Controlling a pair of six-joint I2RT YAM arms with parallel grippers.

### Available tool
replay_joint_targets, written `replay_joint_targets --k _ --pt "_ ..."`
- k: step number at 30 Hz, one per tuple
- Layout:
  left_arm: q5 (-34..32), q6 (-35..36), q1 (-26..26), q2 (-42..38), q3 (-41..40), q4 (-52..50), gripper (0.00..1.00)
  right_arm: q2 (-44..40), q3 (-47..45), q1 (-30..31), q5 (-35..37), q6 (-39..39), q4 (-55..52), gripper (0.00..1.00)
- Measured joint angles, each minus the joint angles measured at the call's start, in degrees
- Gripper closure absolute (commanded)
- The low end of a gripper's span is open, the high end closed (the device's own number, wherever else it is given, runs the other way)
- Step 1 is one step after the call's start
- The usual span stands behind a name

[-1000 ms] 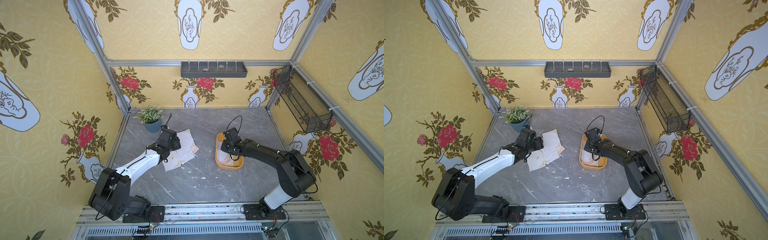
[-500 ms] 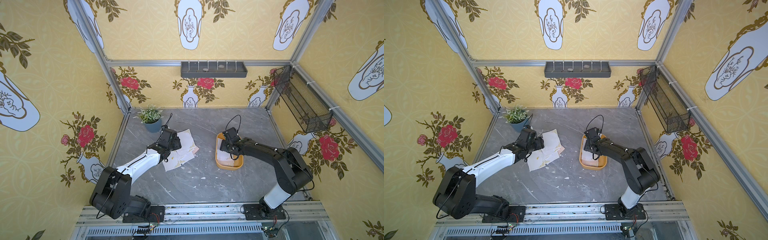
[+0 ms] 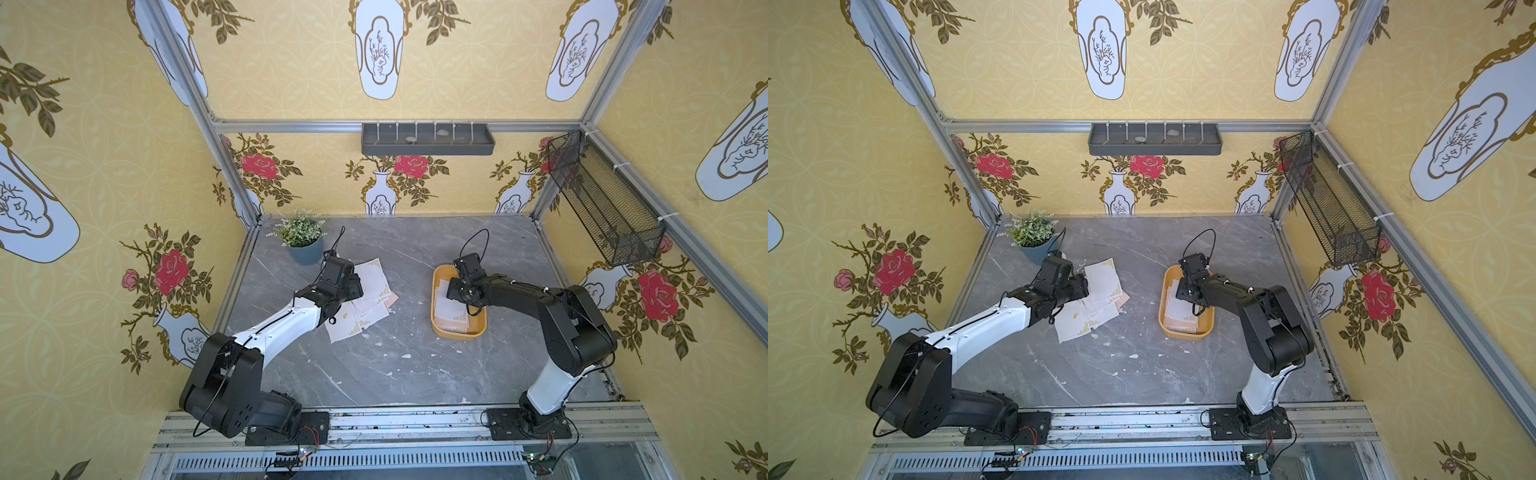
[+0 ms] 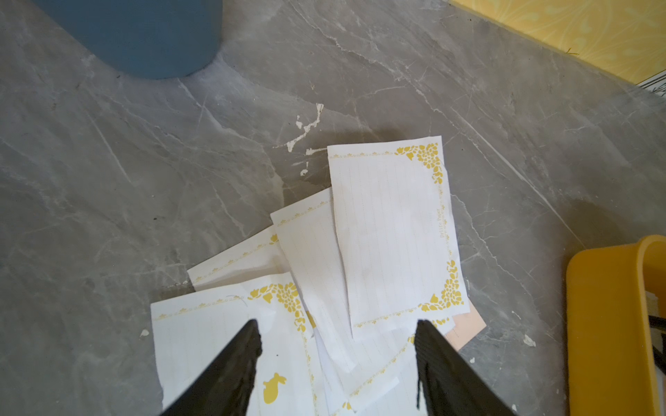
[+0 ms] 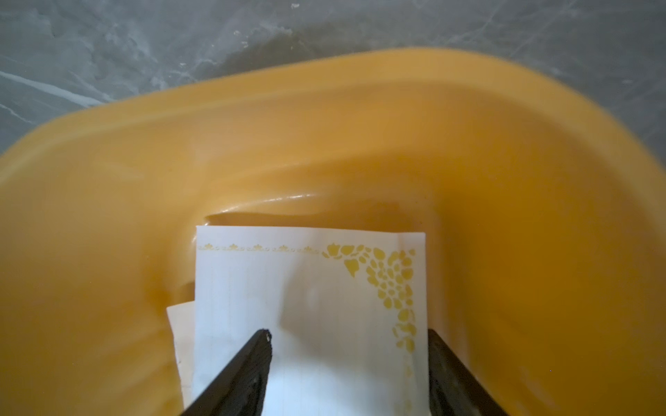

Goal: Take out the stationery paper from the storage box
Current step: Pick up the stationery paper from the storage box.

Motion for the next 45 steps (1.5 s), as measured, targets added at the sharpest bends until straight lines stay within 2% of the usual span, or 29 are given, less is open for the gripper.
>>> replay_joint_targets --k 3,5,10,17,23,25,32,36,39,42,45 --pt "0.0 0.0 0.0 -0.11 -0.02 -0.15 0.3 -0.11 -0.07 0.0 0.04 -0.26 0.39 0.63" --pt "0.0 -0.11 0.0 -0.33 -0.11 -0.2 0.3 -0.76 -0.17 0.0 0.28 -0.42 0.28 0.68" --pt "0.0 -0.15 0.0 -0.5 -0.24 -0.26 0.3 -3.67 -0.2 0.24 2.47 -0.81 -0.11 0.93" --pt "0.24 -0.5 0.0 -0.09 -0.24 -0.26 0.31 -5.44 -0.2 0.7 4.72 -1.05 -1.46 0.98" --pt "0.24 -0.61 0.0 -0.11 -0.26 -0.26 0.31 -5.77 -0.2 1.01 5.55 -1.05 -2.05 0.96" --pt "0.24 -0.61 0.0 -0.11 -0.33 -0.24 0.31 -6.1 -0.2 1.2 5.51 -1.05 -2.71 1.0" --pt "2.1 -0.55 0.0 -0.13 -0.59 0.35 0.3 -10.19 -0.5 1.42 4.59 -1.07 -3.26 1.0" --pt "10.36 0.7 0.68 -0.76 -2.64 4.46 0.3 -16.35 -0.74 1.42 1.81 -1.62 -2.99 1.0" --pt "21.4 0.24 3.1 -1.2 -6.19 12.55 0.3 -21.53 -0.96 1.2 -0.74 -2.49 -2.86 1.0" --pt "31.1 -3.17 6.21 -0.35 -9.49 21.49 0.3 -26.71 -1.53 0.5 -4.42 -3.04 -2.47 1.0" --pt "39.47 -5.97 6.8 1.51 -10.49 29.29 0.3 -31.01 -2.71 -0.57 -8.24 -3.87 -1.09 1.0"
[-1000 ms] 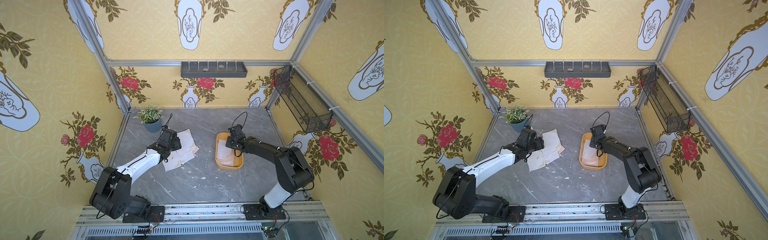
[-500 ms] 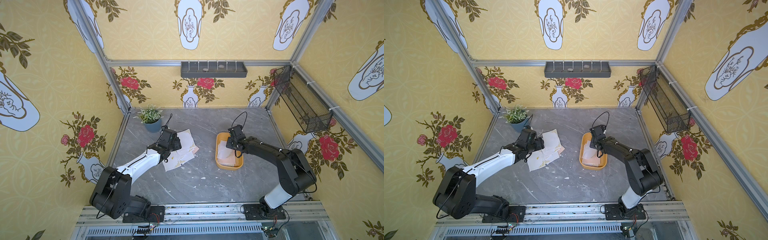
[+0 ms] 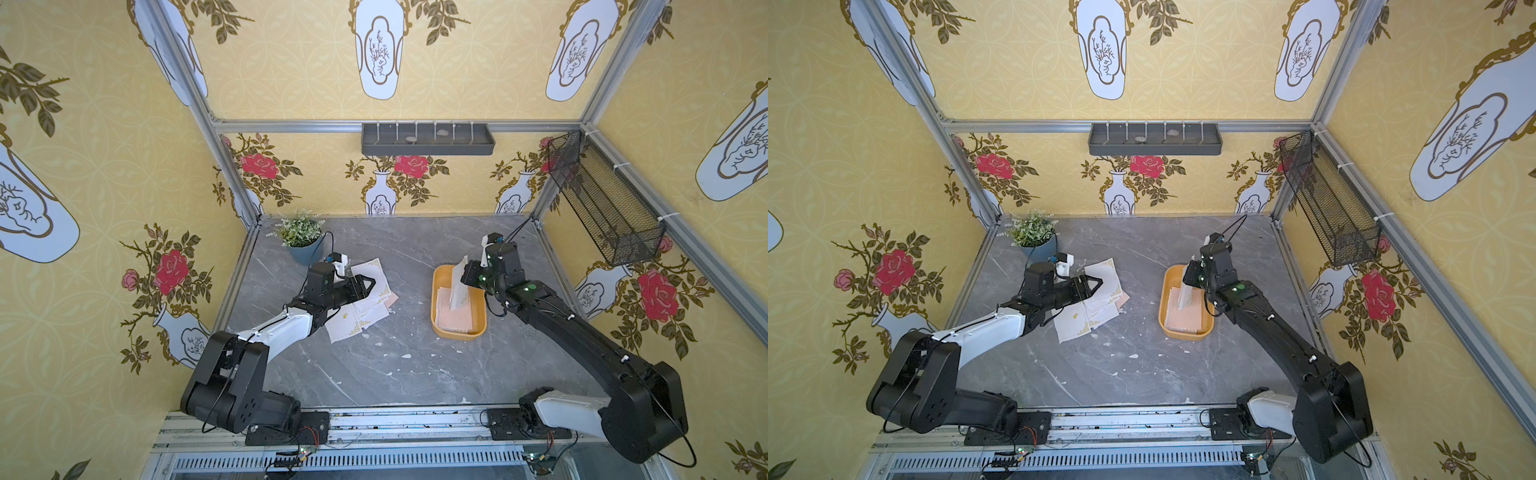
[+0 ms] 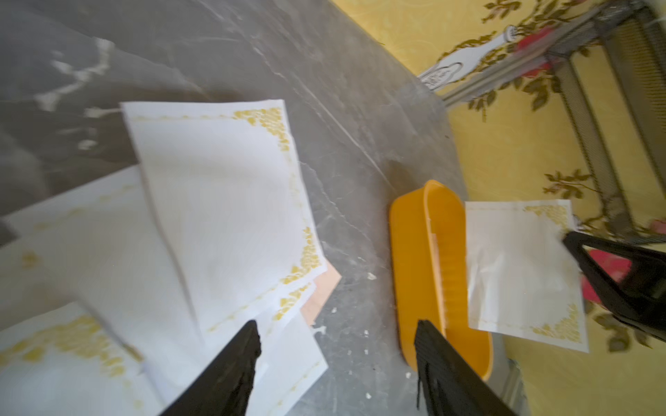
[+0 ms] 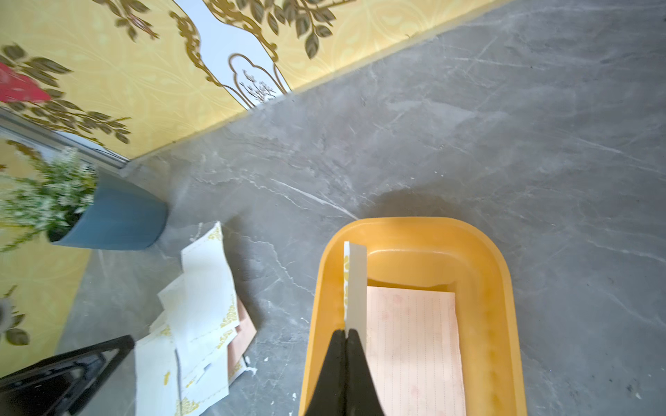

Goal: Take out the stationery paper from the storage box
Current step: Pick up the stationery paper from the storage box.

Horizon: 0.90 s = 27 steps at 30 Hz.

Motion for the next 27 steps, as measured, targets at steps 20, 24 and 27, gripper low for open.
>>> replay_joint_targets --k 20,24,27 --pt "24.5 -22.58 -6.16 18.67 3.21 48.37 0.3 -5.9 -7.34 -2.12 -31.58 8.98 27.34 1.0" --pt "24.37 -23.08 -7.32 19.32 4.74 49.62 0.3 -3.08 -7.93 -2.03 -35.01 11.58 33.18 1.0" --pt "24.5 -23.54 -8.39 19.82 5.73 49.68 0.3 -0.94 -8.5 -2.03 -37.18 13.84 37.07 1.0"
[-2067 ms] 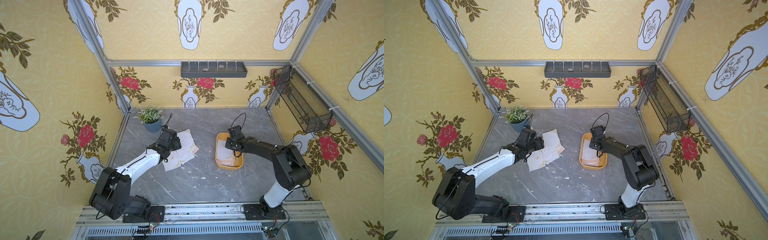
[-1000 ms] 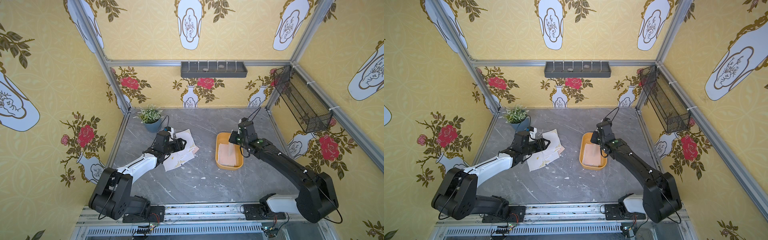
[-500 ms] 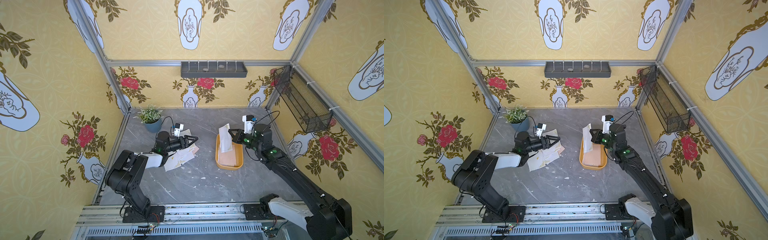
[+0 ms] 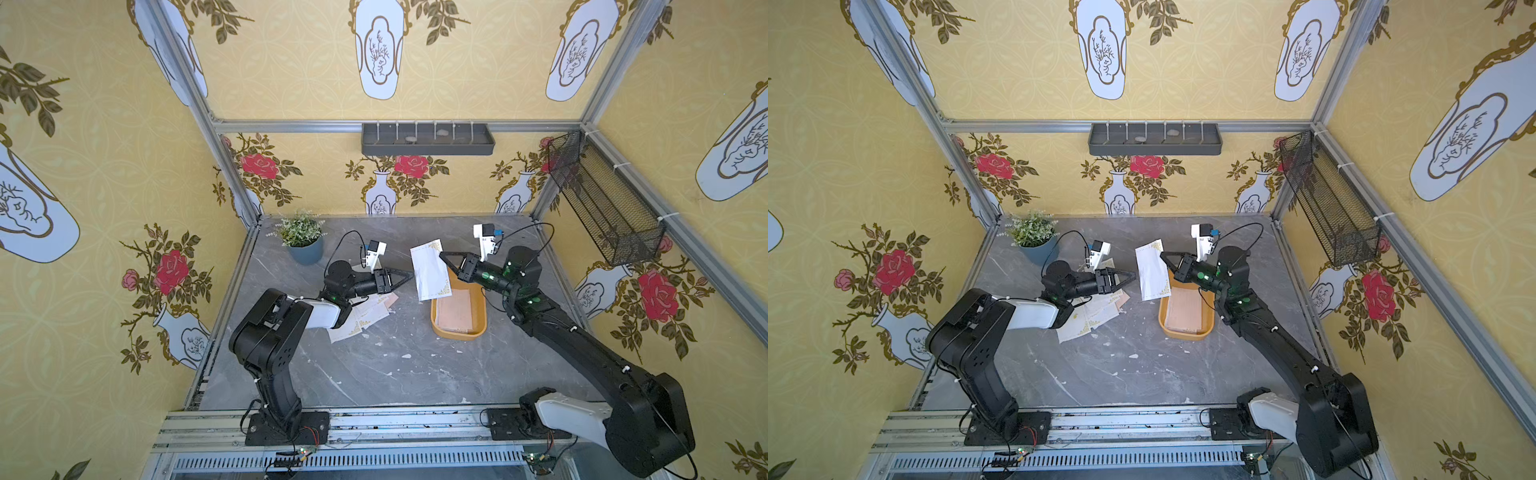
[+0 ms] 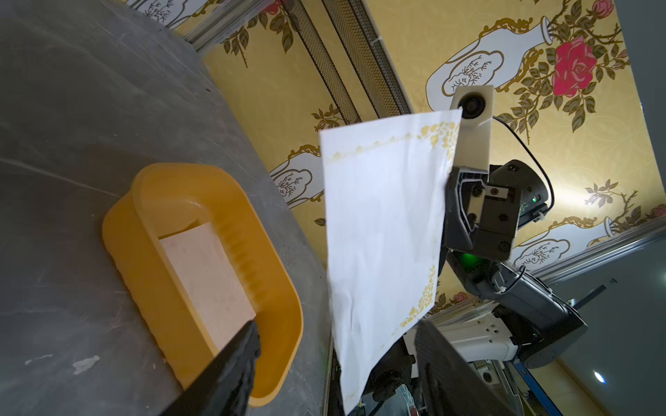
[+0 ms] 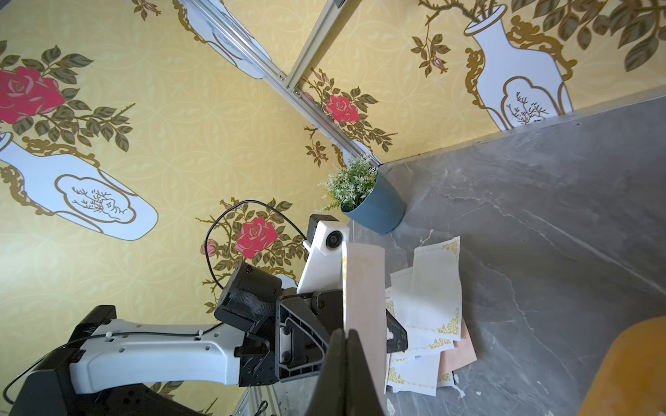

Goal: Take out the stationery paper from the storage box
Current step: Pick up the stationery paper from the storage box.

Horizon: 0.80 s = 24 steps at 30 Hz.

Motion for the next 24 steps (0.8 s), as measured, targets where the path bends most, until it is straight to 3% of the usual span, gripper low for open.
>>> replay_joint_targets --k 11,19,24 --pt "-0.17 -0.33 -1.9 -0.35 2.03 0.79 0.36 4.09 -0.35 0.39 -3.41 2.49 6.43 1.0" --pt "-0.17 -0.48 -2.38 -2.23 2.29 0.87 0.54 5.79 -0.98 0.63 -3.67 2.62 8.07 1.0" --pt "-0.17 -0.46 -2.47 -2.51 2.29 1.01 0.59 5.9 -1.18 0.63 -3.82 2.6 9.16 1.0"
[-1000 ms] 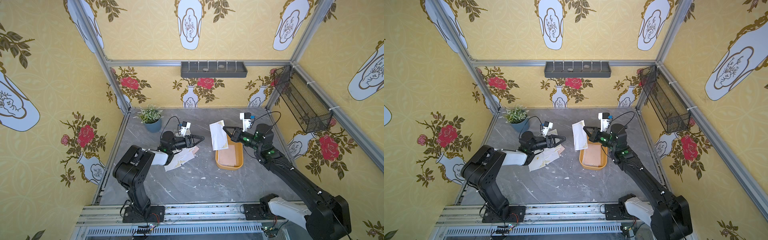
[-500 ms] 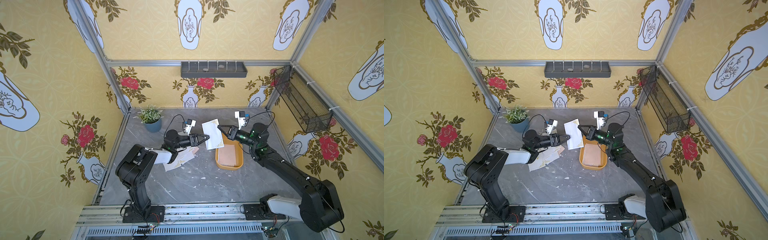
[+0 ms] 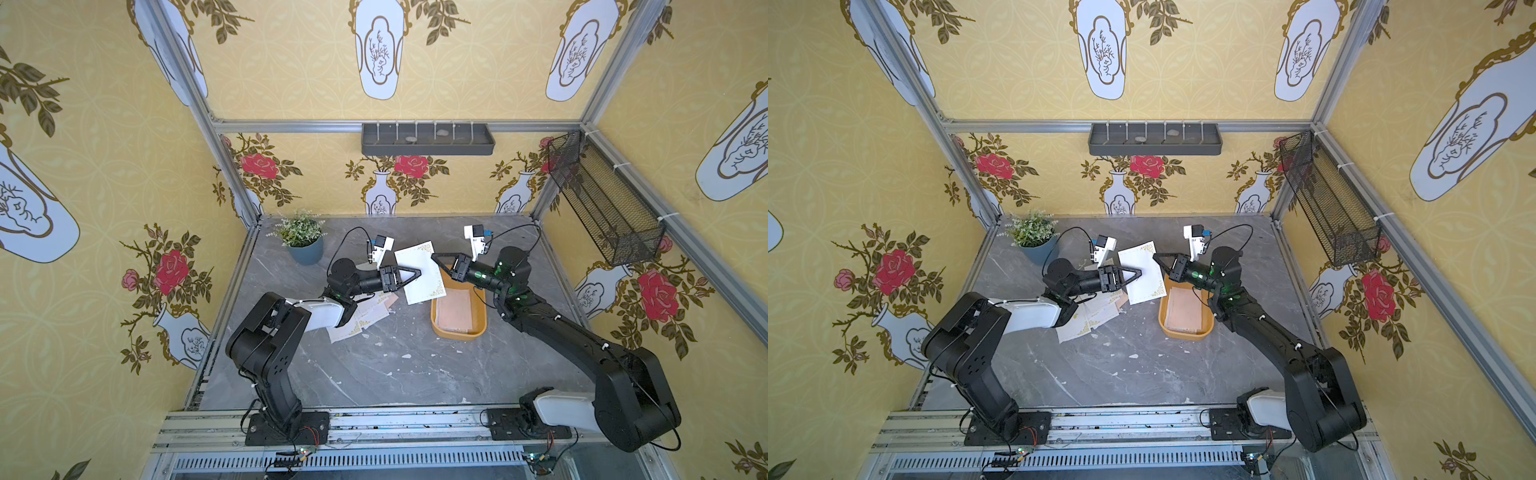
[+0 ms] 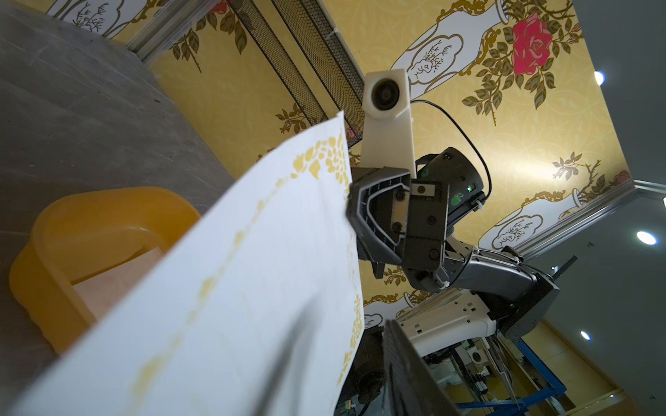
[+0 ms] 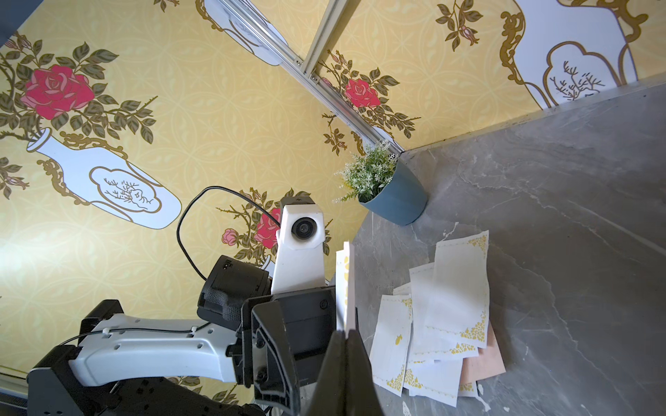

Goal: Take out the stationery paper from the storage box
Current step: Pick up the stationery paper from the storage box.

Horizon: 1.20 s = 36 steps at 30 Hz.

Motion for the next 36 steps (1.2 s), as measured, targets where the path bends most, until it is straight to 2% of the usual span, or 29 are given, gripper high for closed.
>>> replay_joint_targets --k 3,9,12,13,15,16,17,19,28,33,36 --pt "-0.02 0.0 0.0 0.37 0.0 0.11 0.69 -0.66 -0.04 0.0 -0.04 -0.04 -0.07 1.0" --pt "-0.2 -0.26 0.0 1.84 0.57 0.02 0.99 -2.27 -0.33 0.0 -0.17 -0.46 -0.26 1.0" --pt "-0.2 -0.61 0.0 1.88 0.66 0.02 1.0 -2.45 -0.46 0.0 -0.02 -0.76 -0.33 1.0" --pt "-0.2 -0.63 0.0 1.86 0.66 -0.02 1.0 -2.45 -0.46 0.0 0.11 -0.96 -0.46 0.93" --pt "-0.39 -0.22 0.04 1.2 0.66 -1.68 1.0 -2.34 -0.42 -0.02 0.24 -1.44 -1.22 0.48" --pt "-0.7 0.44 0.09 0.37 0.66 -3.23 1.0 -2.25 -0.37 -0.04 0.28 -1.62 -1.95 0.33" --pt "-1.03 1.09 0.09 -0.59 0.61 -4.52 1.0 -2.21 -0.33 -0.04 0.26 -1.86 -2.71 0.26" --pt "-1.79 4.0 0.09 -3.63 -0.09 -8.46 1.0 -2.21 -0.2 -0.04 0.48 -2.4 -4.48 0.2" --pt "-7.41 23.76 0.09 -16.87 -1.57 -35.34 1.0 -5.03 1.7 -0.76 2.1 -7.58 -12.39 0.14" --pt "-9.38 32.04 0.04 -21.09 -2.23 -46.82 1.0 -4.96 2.36 -0.79 1.73 -9.29 -13.49 0.14" --pt "-10.34 34.64 0.04 -22.75 -2.82 -50.58 1.0 -3.74 2.69 -0.79 0.42 -9.49 -13.4 0.14"
